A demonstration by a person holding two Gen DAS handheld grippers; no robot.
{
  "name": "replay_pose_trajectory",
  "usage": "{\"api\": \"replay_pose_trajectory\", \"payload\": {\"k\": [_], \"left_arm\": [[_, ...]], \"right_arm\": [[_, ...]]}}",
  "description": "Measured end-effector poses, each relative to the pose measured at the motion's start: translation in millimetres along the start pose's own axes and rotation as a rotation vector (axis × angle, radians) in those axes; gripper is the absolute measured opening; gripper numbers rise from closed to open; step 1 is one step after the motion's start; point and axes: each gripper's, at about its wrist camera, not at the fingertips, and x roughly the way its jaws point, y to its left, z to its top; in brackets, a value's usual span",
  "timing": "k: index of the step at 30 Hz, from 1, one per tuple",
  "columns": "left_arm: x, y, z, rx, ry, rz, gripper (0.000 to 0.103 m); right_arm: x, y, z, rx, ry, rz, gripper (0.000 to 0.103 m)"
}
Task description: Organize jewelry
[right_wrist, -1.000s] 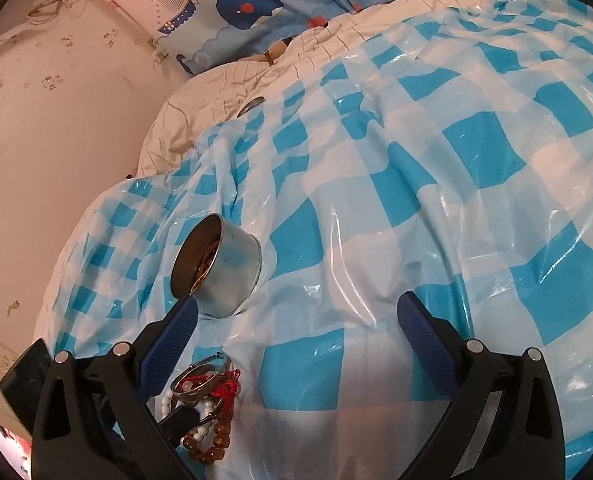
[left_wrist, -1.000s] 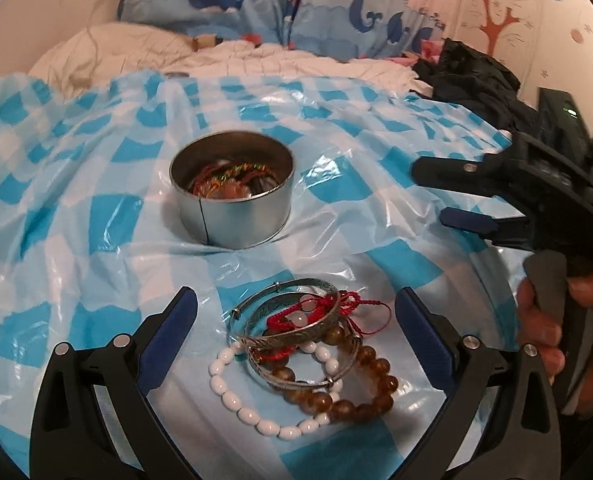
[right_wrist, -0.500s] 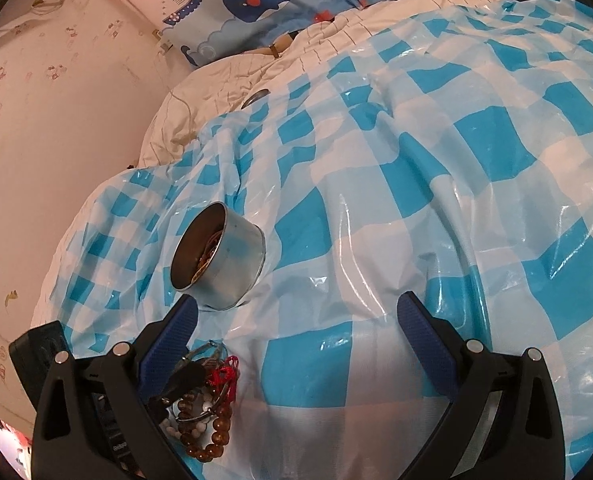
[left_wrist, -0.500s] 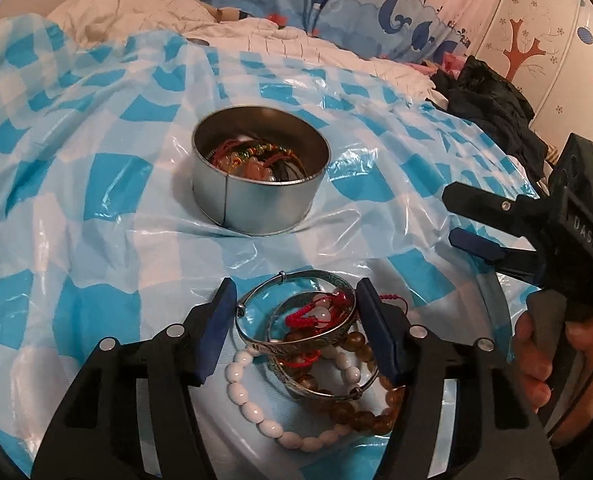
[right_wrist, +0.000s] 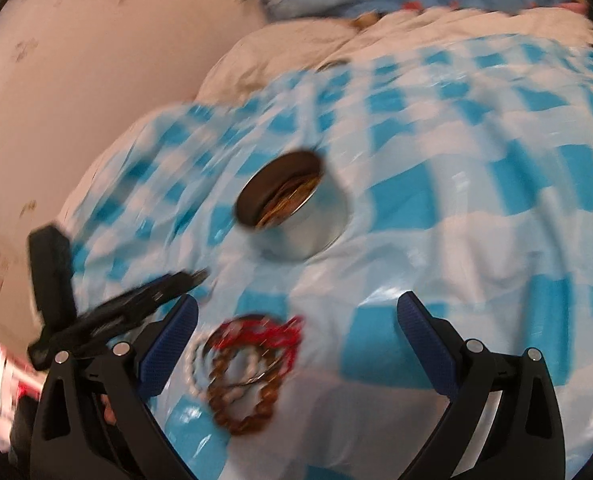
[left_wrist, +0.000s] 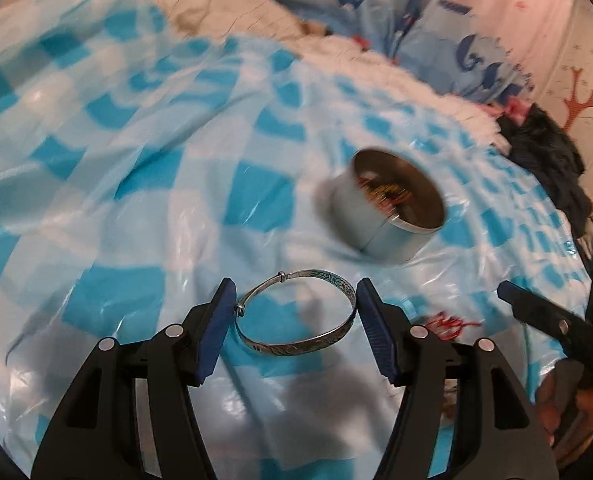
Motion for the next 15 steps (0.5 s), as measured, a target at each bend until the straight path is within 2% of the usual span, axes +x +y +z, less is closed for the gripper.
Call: {"api": "replay_pose_trajectory", "payload": {"k": [3,5,9,15], "left_arm": [[-4,0,0,0.014,-0.01,0.007,0.06],[-12,-5,-1,0.061,-0.038,0.031,0.06],[-20,-18,-5,0.159,-0.048,0.055,0.06],[-20,-29,-9,0.234,-0.02,0.056,0.061]], "right_arm": [[8,7,-6,-0.025,0.051,0.038,0.093],[8,13,-9,-0.06,0.061,0.031,0.086],[13,18,-16,-0.093,0.093,-0.001,0.064],[16,11,-18,-0.079,0.129,-0.028,0.049]]}}
